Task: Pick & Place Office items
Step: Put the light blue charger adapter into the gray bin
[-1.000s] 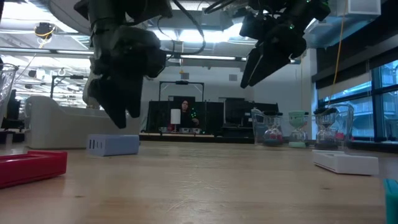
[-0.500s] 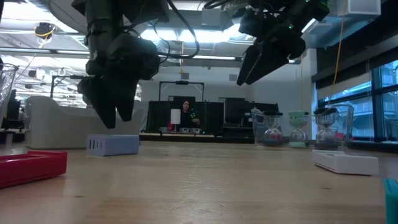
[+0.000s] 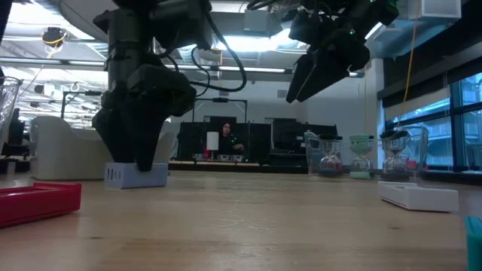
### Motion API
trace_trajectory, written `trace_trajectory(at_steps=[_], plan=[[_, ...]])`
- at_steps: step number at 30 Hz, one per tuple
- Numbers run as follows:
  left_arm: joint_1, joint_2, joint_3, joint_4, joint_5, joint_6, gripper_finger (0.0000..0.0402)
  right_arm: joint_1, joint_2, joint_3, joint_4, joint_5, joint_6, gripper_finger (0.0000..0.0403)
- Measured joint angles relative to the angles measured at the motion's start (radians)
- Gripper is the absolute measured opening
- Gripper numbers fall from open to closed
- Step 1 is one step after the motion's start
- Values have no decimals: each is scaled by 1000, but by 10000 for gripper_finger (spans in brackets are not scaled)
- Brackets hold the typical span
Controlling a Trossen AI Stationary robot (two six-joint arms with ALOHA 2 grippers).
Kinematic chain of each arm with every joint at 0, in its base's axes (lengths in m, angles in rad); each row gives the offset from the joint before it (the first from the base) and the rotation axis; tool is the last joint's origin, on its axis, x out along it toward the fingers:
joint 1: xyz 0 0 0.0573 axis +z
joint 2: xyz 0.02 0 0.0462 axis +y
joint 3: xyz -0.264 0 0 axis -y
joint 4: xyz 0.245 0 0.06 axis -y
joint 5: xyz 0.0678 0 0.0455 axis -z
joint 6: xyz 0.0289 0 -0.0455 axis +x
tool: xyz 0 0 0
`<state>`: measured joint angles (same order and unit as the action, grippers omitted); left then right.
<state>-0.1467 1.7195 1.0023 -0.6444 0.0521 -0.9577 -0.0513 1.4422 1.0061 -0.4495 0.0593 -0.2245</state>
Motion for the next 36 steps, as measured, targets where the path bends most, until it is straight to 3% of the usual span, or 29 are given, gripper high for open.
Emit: trace_trajectory(at_steps=[6,15,27,32,36], plan=[[1,0,0,-4,11,27,260,0,0,0,1,0,0,322],[5,-1,0,-9,9,55,206,0,0,0,4,0,0,322],[11,-28,54,-20,-12,141,203,0,0,0,3,4,4,322],[11,-82,133,-111,-72,186,203,0,0,0,-1,4,3,322],[13,-149,192,-268,-188,201,203,0,0,1,-1,4,1,322]])
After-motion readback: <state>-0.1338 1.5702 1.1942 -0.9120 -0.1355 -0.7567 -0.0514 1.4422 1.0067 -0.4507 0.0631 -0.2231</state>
